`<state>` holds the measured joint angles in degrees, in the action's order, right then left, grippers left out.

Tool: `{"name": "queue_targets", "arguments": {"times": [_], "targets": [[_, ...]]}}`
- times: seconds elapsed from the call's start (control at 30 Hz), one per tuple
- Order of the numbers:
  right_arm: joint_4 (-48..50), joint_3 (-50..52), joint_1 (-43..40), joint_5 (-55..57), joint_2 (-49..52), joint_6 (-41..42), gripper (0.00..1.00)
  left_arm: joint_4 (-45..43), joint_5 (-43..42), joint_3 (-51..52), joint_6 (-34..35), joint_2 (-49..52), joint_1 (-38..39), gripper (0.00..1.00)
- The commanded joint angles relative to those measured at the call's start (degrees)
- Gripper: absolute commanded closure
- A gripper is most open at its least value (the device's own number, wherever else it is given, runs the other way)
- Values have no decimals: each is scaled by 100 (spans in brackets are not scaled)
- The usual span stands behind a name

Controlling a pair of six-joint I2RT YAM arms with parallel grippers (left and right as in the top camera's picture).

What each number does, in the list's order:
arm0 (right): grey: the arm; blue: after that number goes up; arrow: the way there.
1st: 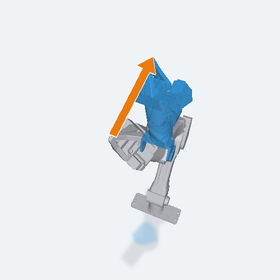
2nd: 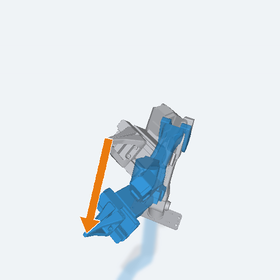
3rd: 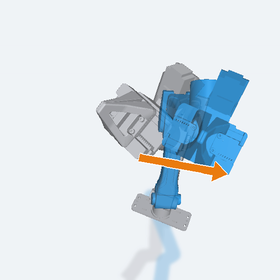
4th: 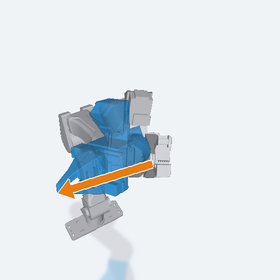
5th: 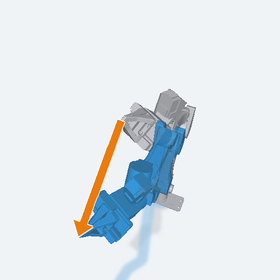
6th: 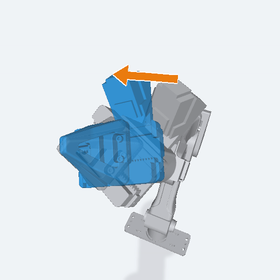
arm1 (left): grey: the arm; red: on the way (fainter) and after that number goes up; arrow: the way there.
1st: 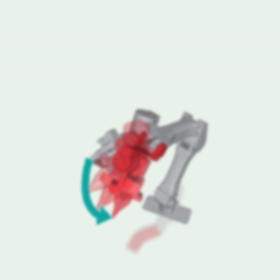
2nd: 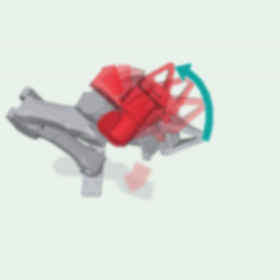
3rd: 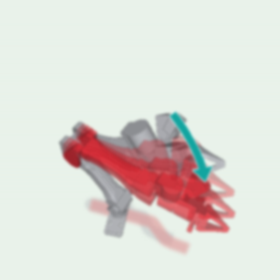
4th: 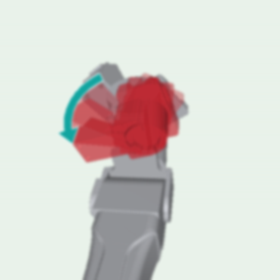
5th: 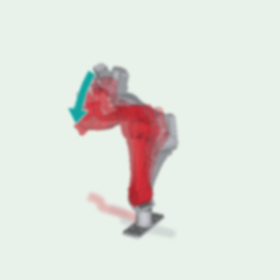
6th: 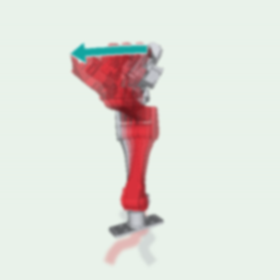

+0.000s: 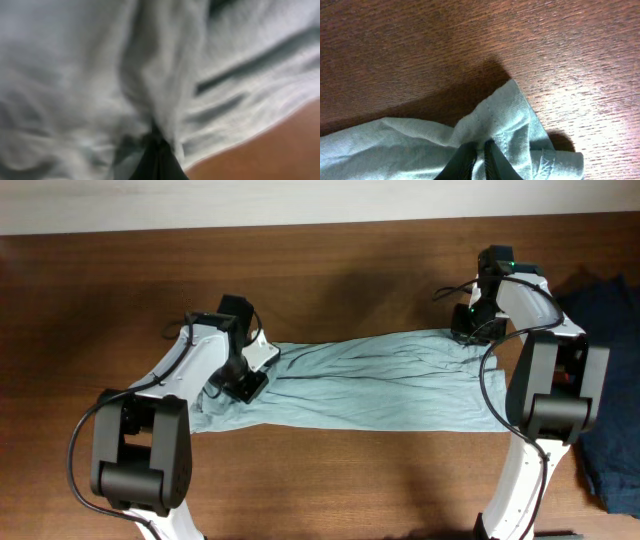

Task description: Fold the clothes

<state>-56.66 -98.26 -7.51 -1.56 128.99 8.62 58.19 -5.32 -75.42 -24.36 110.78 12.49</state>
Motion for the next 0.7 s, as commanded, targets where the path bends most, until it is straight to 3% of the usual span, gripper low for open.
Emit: {"name": "queue_targets", "arguments": {"times": [0.0,0.23,0.4,0.5,0.53,0.67], "targets": [[9,87,-7,76,365,50,86,264,-546,-68,118,-133,103,99],[2,87,-7,76,365,48,86,1204,-463,-1008,243,-328,243,100],[-367,-11,-39,-22,243,42,92,1355,544,-1899,1213,-634,221,100],[-531,-116,-120,-693,-190,-179,92,1303,1233,-2444,1687,-855,160,99],[-531,-125,-142,-846,-326,-214,92,1292,1447,-2581,1808,-920,127,96],[-588,-131,-227,-1244,-1128,-238,83,1207,2164,-2959,2232,-1158,-111,57]]}}
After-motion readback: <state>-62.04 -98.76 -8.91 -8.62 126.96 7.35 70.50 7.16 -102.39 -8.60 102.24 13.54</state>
